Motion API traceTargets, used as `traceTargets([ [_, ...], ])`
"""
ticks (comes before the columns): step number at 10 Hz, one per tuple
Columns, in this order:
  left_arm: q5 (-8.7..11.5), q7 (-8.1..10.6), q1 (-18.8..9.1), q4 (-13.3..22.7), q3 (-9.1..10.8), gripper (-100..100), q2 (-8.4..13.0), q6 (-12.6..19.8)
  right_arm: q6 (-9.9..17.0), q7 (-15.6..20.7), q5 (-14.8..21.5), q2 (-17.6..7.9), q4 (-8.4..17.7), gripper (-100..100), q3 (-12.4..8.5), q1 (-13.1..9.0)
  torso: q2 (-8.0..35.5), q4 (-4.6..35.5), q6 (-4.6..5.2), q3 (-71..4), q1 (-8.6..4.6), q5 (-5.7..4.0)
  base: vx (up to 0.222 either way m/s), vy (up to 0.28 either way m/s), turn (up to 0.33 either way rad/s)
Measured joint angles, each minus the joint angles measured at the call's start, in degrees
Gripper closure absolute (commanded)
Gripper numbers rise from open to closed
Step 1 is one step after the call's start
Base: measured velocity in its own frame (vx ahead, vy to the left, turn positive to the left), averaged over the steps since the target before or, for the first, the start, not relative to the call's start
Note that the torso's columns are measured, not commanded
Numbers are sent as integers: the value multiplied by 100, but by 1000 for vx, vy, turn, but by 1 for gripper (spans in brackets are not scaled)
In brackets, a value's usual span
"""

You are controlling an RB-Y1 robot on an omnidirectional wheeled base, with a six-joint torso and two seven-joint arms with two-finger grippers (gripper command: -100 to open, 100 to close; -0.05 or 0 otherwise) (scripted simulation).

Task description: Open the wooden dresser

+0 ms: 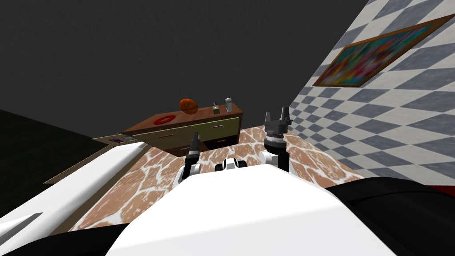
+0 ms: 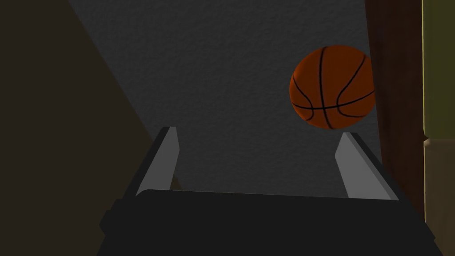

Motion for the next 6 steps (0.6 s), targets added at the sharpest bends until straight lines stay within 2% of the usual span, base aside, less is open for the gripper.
traceTargets([
  [2,-5,2,-31,240,7,-100,17,-46,0,0,0,0,0,0,0,0,9,2,0,5,4,1,77,-2,-4],
  [6,-23,-4,-221,894,40,-100,-12,-169,0,0,0,0,0,0,0,0,-11,-3,0,-7,-4,-1,120,-15,-11],
])
